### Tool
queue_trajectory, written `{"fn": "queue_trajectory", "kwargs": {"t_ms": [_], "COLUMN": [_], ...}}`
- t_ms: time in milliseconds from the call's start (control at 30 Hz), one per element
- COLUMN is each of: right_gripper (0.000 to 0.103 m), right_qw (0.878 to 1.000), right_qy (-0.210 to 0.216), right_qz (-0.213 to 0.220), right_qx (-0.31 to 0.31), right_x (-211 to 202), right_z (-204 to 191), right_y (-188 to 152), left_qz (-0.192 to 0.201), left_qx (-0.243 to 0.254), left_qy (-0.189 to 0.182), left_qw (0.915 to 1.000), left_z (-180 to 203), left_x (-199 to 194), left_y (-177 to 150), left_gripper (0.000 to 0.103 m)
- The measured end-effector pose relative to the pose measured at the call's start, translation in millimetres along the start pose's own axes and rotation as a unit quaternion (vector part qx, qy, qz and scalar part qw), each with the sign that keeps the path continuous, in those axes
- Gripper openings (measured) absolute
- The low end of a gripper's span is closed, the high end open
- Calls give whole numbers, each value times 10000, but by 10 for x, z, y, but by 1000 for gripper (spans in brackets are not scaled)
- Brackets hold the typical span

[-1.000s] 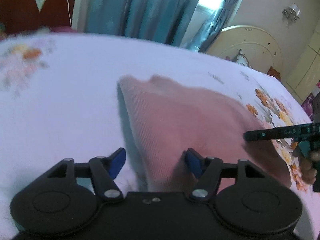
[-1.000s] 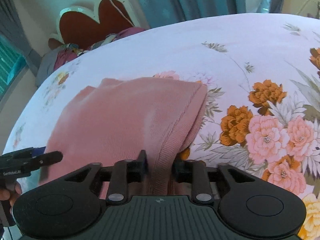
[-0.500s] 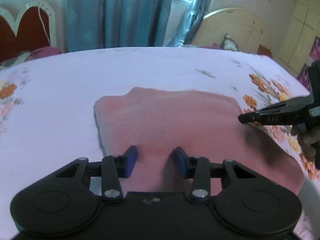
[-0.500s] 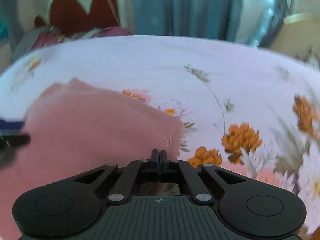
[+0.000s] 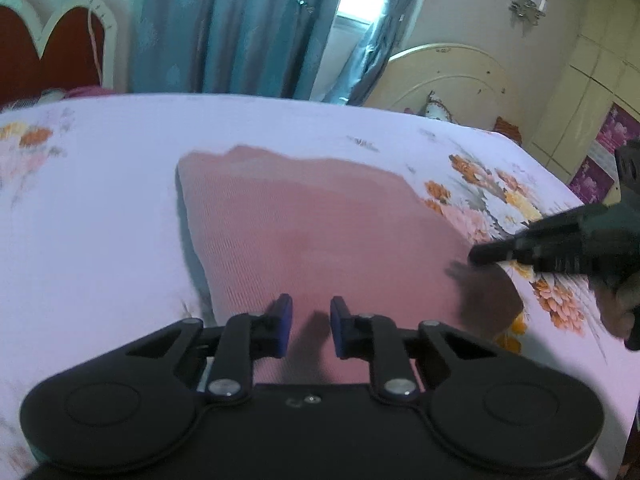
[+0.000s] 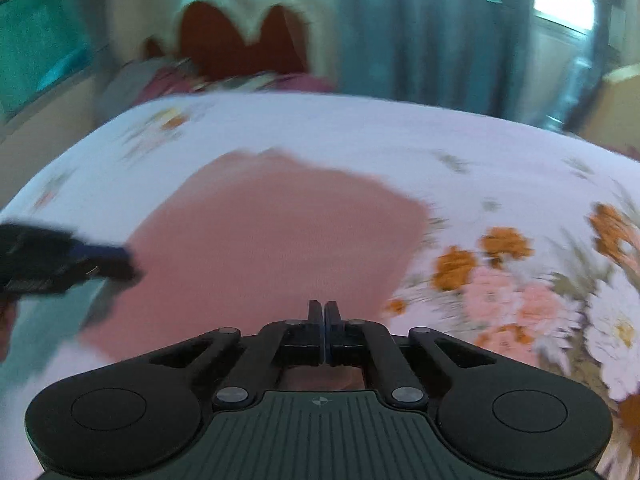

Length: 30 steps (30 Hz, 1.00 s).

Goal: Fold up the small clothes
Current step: 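Release the bundle and smooth it flat with both open tools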

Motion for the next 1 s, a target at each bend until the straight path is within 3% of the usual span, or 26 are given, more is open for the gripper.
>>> {"fn": "queue_trajectory", "kwargs": {"t_ms": [100, 267, 533, 667, 767, 833, 1000], "right_gripper": [0, 0, 0, 0, 0, 0, 0], "right_qw": [9948, 9972, 9982, 9989, 9996, 9975, 9982], "right_qy": [-751, -662, -587, -257, -264, -605, -576], "right_qz": [-437, -292, -130, 328, -4, -347, -143], "right_qx": [-527, -195, 69, 202, -38, -90, 67], "right_x": [200, 232, 85, -187, -112, 1, 13], "right_z": [123, 203, 256, 70, -29, 72, 99], "right_y": [-254, -272, -338, -171, -317, -497, -535], "left_qz": [-155, -285, -342, -358, -359, -358, -359], "left_qx": [21, 274, 110, 164, 137, 127, 138], "left_qy": [158, 435, 650, 877, 957, 986, 1078], "left_qw": [9998, 9983, 9972, 9954, 9947, 9944, 9934], "left_z": [7, 85, 105, 123, 137, 153, 164], "left_x": [62, 122, 2, -69, -78, -90, -99], "left_y": [-79, -178, -372, -400, -411, -412, -465], "left_gripper": [17, 17, 17, 17, 16, 16, 16]}}
Point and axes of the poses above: each gripper's, at about its wrist camera, not at the fingertips, and x roughly the way its jaws point, z to its right, y to its top, the point moved 10 cm from there along x, roughly the way its jaws point, and after that the axes turned 8 degrees about y, right-handed, at the moved point
